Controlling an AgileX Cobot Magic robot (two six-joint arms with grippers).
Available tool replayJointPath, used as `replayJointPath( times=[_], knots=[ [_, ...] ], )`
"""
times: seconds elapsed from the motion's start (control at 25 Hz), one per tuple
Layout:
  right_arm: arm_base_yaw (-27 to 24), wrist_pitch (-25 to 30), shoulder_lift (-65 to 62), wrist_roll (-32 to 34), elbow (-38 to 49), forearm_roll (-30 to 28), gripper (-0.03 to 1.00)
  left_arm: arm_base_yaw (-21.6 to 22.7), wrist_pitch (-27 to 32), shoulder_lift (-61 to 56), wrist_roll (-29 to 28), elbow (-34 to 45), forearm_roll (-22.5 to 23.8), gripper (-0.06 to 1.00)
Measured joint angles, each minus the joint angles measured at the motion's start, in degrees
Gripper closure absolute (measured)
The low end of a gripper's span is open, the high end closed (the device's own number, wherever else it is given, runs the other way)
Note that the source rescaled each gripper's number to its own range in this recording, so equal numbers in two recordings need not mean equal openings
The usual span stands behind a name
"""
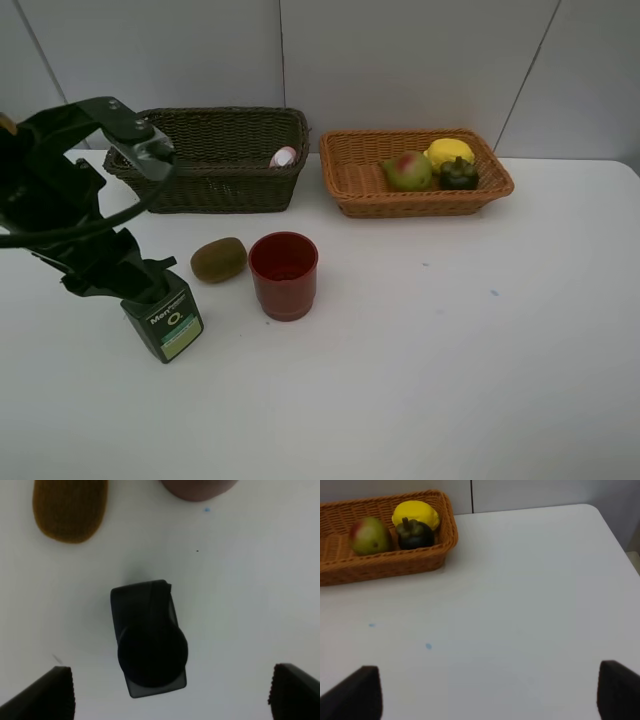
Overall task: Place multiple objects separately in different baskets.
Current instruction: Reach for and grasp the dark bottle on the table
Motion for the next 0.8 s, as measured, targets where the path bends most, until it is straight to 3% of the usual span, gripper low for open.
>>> replayJointPath(
  times=[0.8],
  knots=[
    [0.0,0.0,0.0,0.0,0.0,0.0,0.04,-1.8,-5.63,10.36,1.1,0.0,2.16,-0.06]
  ],
)
